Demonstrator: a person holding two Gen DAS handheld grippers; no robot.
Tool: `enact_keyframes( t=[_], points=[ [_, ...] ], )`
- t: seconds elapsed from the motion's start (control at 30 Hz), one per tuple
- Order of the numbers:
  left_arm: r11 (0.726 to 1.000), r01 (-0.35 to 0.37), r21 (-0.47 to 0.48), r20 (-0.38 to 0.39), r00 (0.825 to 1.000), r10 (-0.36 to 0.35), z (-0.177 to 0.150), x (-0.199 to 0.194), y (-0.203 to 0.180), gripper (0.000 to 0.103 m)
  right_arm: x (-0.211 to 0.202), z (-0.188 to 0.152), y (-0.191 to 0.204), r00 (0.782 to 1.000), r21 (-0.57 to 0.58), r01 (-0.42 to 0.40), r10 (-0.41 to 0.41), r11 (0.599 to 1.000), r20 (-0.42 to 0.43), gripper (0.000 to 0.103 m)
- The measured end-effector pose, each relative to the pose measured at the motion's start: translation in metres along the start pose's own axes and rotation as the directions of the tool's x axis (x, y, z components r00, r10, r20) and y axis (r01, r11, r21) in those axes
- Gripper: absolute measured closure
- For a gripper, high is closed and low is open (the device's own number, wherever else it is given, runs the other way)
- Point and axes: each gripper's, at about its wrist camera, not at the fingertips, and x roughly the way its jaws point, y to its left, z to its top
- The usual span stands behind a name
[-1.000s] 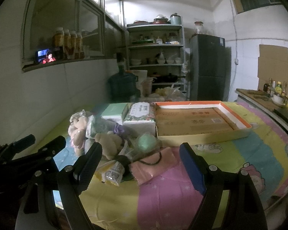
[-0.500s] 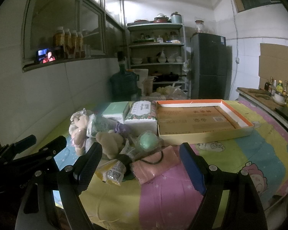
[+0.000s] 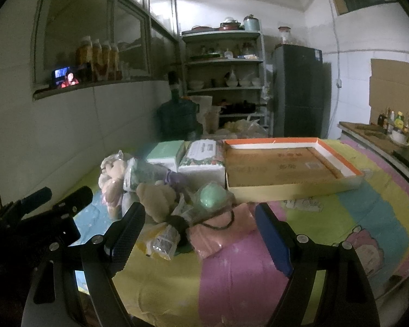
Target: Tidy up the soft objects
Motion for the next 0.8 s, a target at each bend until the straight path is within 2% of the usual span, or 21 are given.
enact_keyframes(
  t=[0.13, 0.5, 0.63, 0.8],
  points=[
    [1.000, 0.022, 0.003, -0.013, 1.000, -0.022, -0.004, 0.005, 0.001, 0.017, 0.009, -0.010, -0.004, 1.000, 0.003, -0.018, 0.018, 1.000, -0.023, 0.019],
    [0.996, 0.086, -0.009, -0.038, 0.996, -0.086, -0.024, 0.017, 0.013, 0.017, 0.053, -0.034, -0.033, 0.992, 0.098, 0.020, -0.008, 0.995, -0.123, 0.019],
    [0.992, 0.126, -0.009, -0.037, 0.991, -0.126, -0.026, 0.018, 0.010, 0.017, 0.070, -0.040, -0.044, 0.987, 0.161, 0.002, 0.024, 0.987, -0.161, 0.019],
    [0.991, 0.135, 0.020, -0.019, 0.991, -0.135, -0.023, 0.020, 0.005, 0.017, 0.082, -0.040, -0.053, 0.983, 0.250, -0.033, 0.076, 0.968, -0.165, 0.019]
  ],
)
